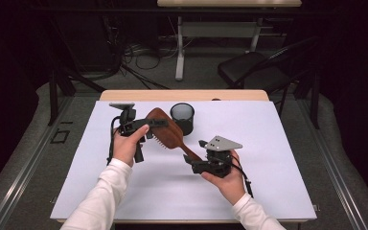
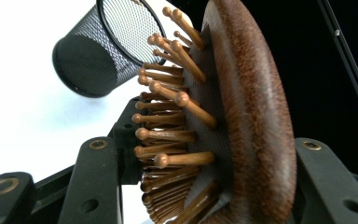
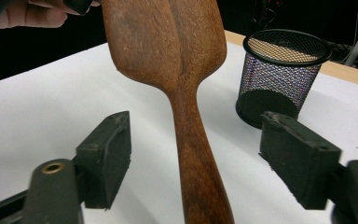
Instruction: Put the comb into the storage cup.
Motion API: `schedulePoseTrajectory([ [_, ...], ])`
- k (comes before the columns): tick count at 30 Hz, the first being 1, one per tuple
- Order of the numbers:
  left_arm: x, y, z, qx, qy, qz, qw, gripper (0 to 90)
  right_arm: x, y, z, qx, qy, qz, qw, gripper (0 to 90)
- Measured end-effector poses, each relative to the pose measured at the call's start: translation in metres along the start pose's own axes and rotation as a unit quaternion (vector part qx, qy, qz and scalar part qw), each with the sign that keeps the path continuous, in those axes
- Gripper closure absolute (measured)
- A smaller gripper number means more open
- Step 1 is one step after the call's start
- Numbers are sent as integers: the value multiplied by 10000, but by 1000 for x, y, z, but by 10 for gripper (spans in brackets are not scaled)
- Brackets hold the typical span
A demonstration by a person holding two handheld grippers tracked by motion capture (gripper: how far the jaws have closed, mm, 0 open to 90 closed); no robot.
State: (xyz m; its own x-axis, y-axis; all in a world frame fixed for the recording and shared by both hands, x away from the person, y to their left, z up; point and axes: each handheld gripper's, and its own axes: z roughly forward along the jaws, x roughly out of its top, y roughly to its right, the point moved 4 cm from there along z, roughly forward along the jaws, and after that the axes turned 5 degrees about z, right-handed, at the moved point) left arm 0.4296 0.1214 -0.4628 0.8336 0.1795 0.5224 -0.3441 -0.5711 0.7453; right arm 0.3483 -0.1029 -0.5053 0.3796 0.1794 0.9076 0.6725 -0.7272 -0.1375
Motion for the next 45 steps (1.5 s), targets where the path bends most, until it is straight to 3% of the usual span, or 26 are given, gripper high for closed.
schedulePoseTrajectory([
  [11, 6, -2, 2, 122, 61, -6, 9999, 490, 1, 6, -1, -69, -91, 140, 9998, 141],
  [23, 14, -3, 0, 138, 178, -78, 9997, 490, 5, 11, -3, 35, -173, 437, 9989, 26],
  [25, 16, -2, 0, 158, 200, -61, 9997, 491, 3, 11, -2, -114, -278, 321, 9990, 19],
  [29, 19, -1, -1, 216, 241, -60, 9995, 490, 3, 8, -4, -2, -332, 181, 9993, 0],
  [45, 30, 3, -3, 287, 335, -23, 9990, 489, 8, 11, -9, -75, -191, 273, 9994, 0],
])
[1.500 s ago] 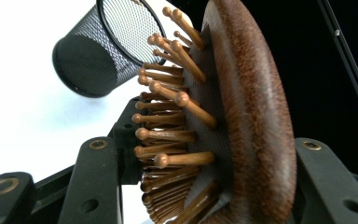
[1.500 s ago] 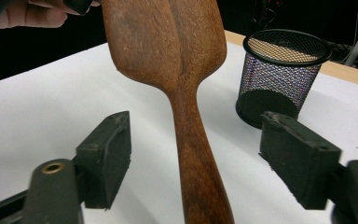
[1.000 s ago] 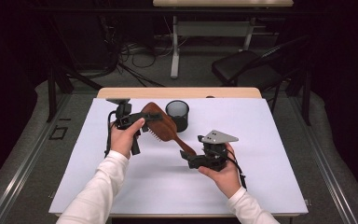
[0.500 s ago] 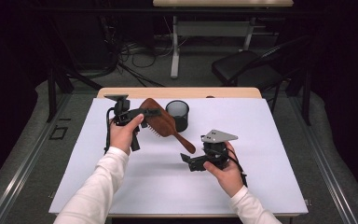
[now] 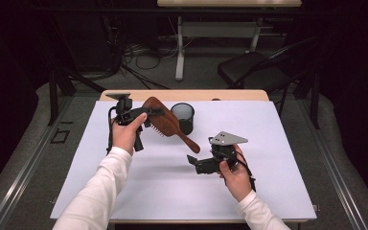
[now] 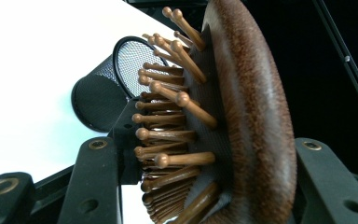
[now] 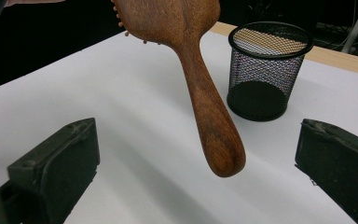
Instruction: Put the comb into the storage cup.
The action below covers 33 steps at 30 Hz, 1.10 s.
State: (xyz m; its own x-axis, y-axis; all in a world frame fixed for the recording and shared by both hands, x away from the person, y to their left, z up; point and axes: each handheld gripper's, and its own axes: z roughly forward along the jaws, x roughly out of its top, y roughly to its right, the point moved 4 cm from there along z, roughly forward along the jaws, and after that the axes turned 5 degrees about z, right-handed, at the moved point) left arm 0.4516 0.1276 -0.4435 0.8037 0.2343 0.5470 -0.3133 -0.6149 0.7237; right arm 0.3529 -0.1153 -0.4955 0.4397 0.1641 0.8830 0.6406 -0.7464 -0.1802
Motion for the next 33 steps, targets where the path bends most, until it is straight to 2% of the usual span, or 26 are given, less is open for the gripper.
schedulePoseTrajectory([
  [7, 4, 0, 1, 48, 97, -21, 9999, 489, 1, 2, -2, -33, 23, 23, 10000, 0],
  [11, 9, 1, -1, 62, 103, -32, 9999, 489, 1, 2, -2, 23, 9, 45, 10000, 0],
  [20, 20, 8, -3, 150, 177, -30, 9997, 489, 2, 5, -4, -6, 33, 85, 10000, 0],
  [33, 35, 25, 0, 295, 260, 162, 9991, 488, 5, 11, -9, -6, 110, 184, 9998, 0],
])
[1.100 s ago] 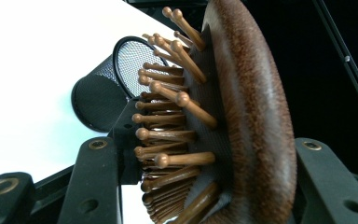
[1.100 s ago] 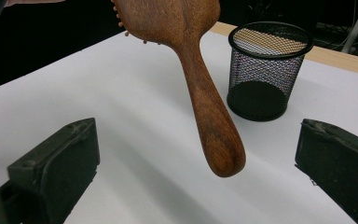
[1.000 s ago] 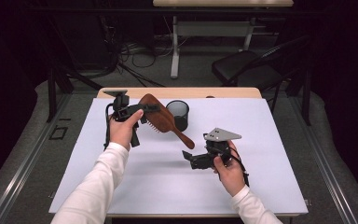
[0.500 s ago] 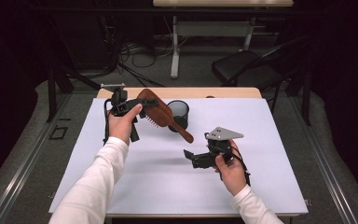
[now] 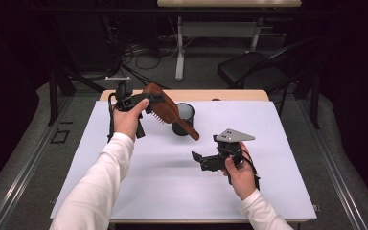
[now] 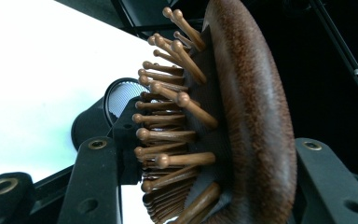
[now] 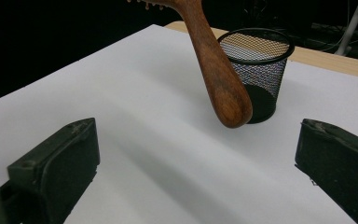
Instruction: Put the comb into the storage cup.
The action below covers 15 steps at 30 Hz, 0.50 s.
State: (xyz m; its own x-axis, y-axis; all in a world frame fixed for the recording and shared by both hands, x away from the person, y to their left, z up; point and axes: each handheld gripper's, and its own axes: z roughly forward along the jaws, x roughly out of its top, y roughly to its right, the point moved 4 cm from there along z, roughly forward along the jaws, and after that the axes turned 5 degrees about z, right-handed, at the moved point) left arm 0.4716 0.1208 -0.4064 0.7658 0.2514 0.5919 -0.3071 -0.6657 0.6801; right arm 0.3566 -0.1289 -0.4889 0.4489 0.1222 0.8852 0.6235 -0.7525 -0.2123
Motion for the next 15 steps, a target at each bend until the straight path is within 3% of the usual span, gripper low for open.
schedulePoseTrajectory([
  [7, 6, 7, 5, 94, 48, 89, 9999, 488, 1, 3, -3, -21, 40, 36, 10000, 0],
  [15, 12, 12, 13, 93, 150, 2, 9998, 488, 2, 6, -6, -63, 59, 47, 10000, 0],
])
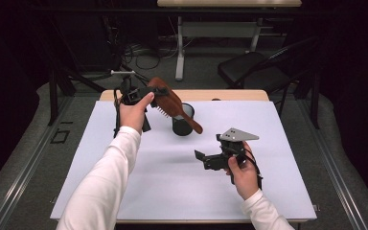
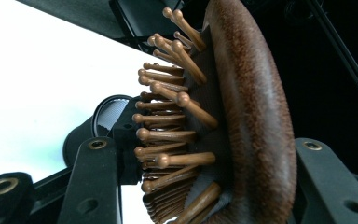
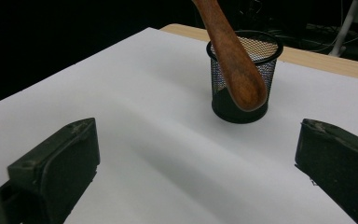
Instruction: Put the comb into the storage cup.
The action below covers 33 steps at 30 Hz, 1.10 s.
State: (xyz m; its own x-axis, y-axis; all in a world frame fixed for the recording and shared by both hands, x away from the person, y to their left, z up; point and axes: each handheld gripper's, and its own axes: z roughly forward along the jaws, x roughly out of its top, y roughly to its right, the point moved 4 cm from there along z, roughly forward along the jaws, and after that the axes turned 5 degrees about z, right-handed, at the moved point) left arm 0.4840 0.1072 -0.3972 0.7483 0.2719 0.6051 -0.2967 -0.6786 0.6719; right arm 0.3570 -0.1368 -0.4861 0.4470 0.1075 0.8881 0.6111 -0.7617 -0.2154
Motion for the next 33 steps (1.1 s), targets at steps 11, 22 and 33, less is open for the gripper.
schedulePoseTrajectory([
  [11, 9, -1, 5, 133, 307, -121, 9994, 487, 0, 3, -4, -49, 20, 8, 10000, 0],
  [22, 17, -9, 0, 205, 628, -226, 9976, 487, -1, 3, -4, -72, 8, -1, 10000, 0],
  [33, 24, -19, -9, 332, 918, -304, 9948, 487, -2, 3, -3, -75, -11, 6, 10000, 0],
])
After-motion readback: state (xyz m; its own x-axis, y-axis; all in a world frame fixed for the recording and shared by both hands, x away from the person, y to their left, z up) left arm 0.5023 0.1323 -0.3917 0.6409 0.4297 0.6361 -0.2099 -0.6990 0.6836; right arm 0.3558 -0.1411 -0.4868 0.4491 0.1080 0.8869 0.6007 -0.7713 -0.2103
